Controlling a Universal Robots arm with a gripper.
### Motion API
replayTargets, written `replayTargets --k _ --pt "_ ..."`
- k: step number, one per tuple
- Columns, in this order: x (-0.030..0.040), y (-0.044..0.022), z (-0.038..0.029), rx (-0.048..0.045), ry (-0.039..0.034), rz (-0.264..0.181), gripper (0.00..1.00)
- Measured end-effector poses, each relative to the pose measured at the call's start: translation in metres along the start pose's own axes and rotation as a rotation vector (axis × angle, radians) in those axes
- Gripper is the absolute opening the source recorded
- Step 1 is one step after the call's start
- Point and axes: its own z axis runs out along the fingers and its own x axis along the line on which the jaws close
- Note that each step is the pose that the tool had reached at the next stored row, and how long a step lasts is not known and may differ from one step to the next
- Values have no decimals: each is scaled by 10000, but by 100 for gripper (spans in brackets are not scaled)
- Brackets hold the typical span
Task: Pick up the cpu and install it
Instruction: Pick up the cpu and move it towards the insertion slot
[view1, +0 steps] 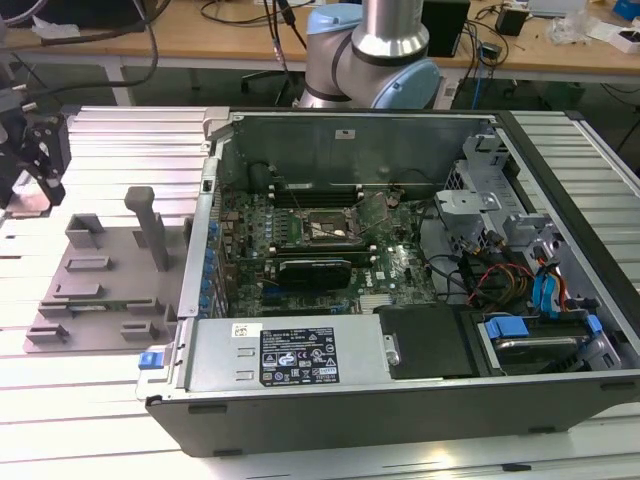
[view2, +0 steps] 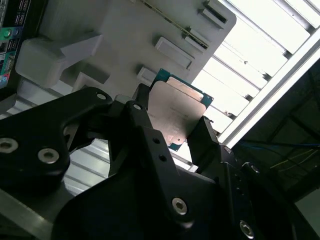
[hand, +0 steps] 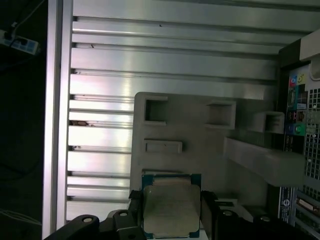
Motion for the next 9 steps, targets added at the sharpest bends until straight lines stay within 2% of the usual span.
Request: replayTargets --k 9 --pt "-4 -6 -164 -1 0 0 55"
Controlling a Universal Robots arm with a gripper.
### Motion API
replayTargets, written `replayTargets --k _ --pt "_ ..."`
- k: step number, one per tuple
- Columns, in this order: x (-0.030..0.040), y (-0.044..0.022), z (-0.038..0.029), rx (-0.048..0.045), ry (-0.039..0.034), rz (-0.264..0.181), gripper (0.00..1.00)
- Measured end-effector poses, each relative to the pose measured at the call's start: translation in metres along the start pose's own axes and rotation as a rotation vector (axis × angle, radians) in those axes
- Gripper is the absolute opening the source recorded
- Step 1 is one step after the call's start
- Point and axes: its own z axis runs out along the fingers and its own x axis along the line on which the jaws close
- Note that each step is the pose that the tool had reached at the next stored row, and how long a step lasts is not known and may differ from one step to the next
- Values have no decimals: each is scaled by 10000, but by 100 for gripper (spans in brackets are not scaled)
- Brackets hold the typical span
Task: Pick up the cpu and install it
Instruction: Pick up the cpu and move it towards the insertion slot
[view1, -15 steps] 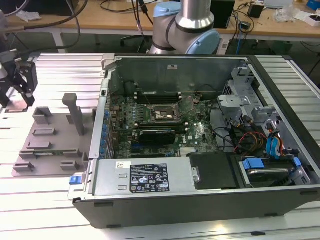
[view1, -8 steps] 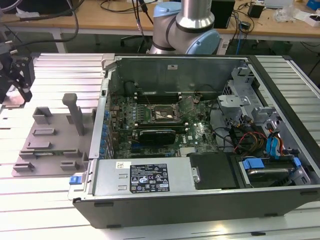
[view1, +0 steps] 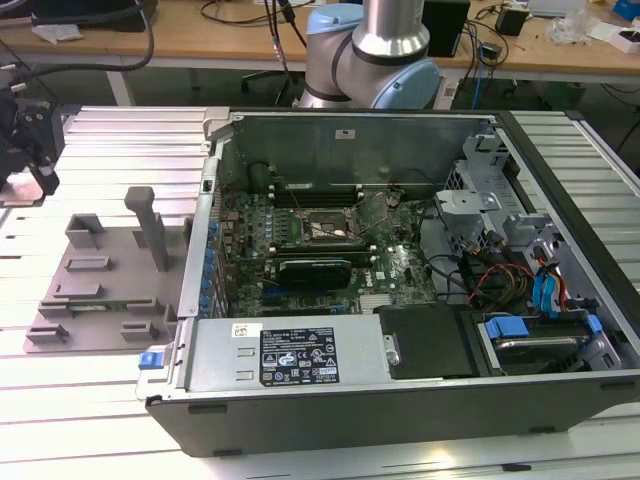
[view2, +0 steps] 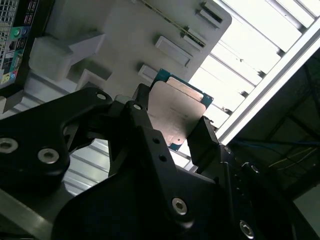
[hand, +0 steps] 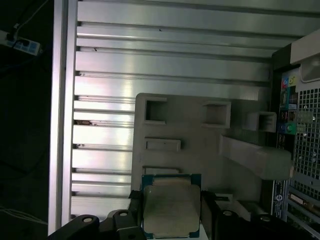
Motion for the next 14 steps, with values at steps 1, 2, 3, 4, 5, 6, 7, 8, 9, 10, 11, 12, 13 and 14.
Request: replayTargets --k 1,2,3,4,5,6,7,8,9,10,11,12,13,14 --pt "0 -1 -12 1 0 0 55" --pt "-1 -1 -30 1 0 0 55" --pt "-1 -2 -42 1 1 0 55" --pt "-2 -3 -67 0 1 -1 55" --pt "-2 -3 -87 0 0 0 55" --pt "-3 -4 -106 0 0 0 55" --pt "-3 -5 -119 0 0 0 55" --pt "-3 -5 -130 0 0 0 55" --pt "-4 -5 -147 0 0 0 55" --pt "-4 -6 -163 0 0 0 55" --pt "-5 -6 -173 0 0 0 55" --pt "-5 -7 -185 0 0 0 55" --pt "-5 -7 -197 0 0 0 55" --pt "-6 -8 -222 0 1 0 55"
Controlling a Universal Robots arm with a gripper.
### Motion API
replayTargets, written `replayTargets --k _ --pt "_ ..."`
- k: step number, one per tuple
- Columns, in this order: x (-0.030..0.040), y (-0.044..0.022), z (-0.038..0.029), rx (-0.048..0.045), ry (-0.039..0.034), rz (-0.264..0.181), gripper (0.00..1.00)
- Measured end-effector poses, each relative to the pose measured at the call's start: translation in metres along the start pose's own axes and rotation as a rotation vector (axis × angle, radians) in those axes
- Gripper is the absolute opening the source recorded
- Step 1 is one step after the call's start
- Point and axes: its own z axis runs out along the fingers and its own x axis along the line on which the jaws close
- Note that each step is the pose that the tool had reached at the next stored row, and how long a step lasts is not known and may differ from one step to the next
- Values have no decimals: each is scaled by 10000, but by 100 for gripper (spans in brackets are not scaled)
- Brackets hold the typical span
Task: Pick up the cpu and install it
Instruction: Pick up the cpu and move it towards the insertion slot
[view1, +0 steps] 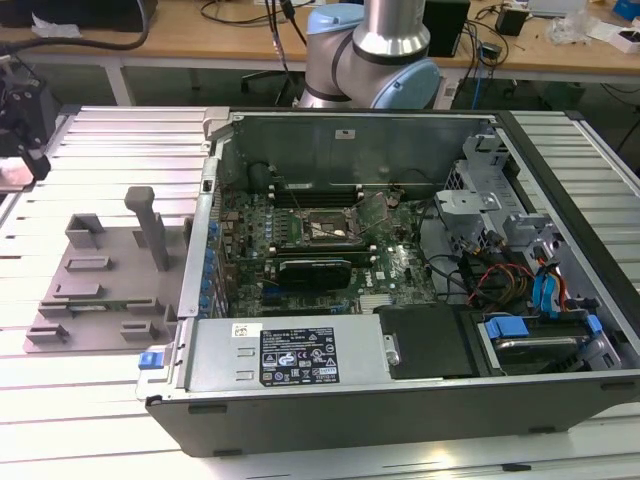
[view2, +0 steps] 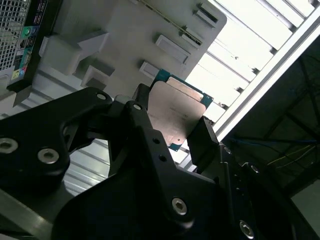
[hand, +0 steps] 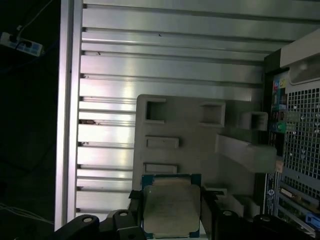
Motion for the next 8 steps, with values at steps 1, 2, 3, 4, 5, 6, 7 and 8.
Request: replayTargets --k 1,2,3,4,5,6,7,8 --pt "0 -1 -15 0 0 0 55" --pt "-1 -1 -27 0 -1 0 55" --pt "-1 -1 -37 0 -1 0 55" --pt "-1 -2 -50 0 -1 0 55" --pt "-2 -2 -63 0 -1 0 55" --pt "-2 -3 -75 0 -1 0 55" --pt "-2 -3 -86 0 -1 0 55" --pt "-2 -4 -96 0 -1 0 55"
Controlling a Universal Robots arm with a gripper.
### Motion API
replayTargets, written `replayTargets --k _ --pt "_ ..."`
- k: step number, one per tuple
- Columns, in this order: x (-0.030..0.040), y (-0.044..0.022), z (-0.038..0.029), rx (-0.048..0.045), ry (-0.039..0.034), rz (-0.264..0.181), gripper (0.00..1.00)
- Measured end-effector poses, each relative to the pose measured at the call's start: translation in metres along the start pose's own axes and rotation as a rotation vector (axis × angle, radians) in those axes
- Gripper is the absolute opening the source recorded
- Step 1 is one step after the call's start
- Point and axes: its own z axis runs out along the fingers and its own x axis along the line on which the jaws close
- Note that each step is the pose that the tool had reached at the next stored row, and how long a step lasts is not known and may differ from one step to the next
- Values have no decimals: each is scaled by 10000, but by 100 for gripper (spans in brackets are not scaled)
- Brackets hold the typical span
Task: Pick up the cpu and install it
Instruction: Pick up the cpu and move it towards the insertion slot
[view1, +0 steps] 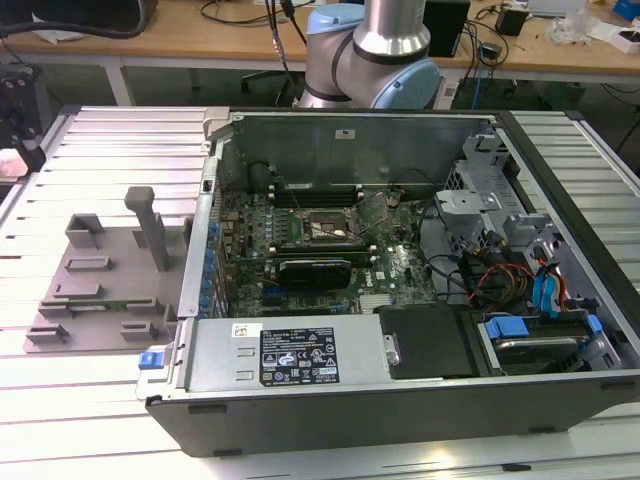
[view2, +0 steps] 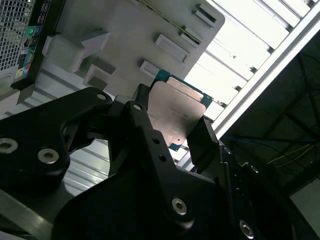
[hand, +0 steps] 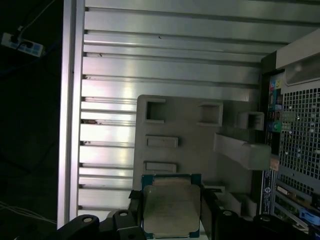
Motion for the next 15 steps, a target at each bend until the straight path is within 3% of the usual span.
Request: replayTargets --k 7,15 --pt "-2 -4 -96 0 0 0 55" --pt "-4 -6 -162 0 0 -1 55"
